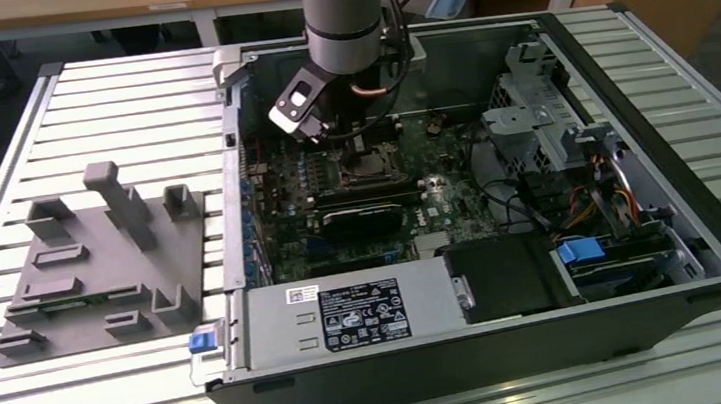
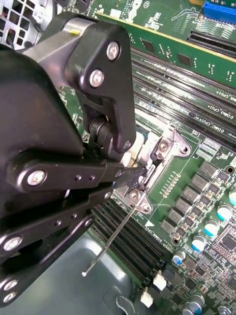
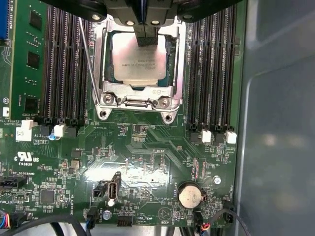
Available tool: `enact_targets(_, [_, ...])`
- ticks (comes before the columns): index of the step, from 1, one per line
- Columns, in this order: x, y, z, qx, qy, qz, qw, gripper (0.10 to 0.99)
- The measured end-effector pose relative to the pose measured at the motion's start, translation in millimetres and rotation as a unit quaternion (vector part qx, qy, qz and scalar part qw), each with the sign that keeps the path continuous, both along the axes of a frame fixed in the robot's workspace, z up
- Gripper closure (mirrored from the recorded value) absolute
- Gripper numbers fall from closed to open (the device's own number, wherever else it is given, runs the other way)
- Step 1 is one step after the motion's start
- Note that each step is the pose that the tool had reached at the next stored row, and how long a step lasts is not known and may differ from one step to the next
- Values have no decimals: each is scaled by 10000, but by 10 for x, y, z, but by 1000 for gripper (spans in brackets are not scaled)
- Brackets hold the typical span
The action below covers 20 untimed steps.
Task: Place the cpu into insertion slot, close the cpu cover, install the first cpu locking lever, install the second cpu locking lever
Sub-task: 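Close the cpu cover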
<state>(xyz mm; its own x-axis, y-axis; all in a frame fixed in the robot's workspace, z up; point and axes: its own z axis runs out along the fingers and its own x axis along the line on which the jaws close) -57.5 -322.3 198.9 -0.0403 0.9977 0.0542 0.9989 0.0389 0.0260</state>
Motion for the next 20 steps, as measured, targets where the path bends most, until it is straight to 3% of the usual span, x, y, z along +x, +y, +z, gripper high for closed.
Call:
enact_targets(7, [3,4,16,48,-8,0,10000,961])
enact_targets(20, [1,1,92,73,-3,0,10000,961])
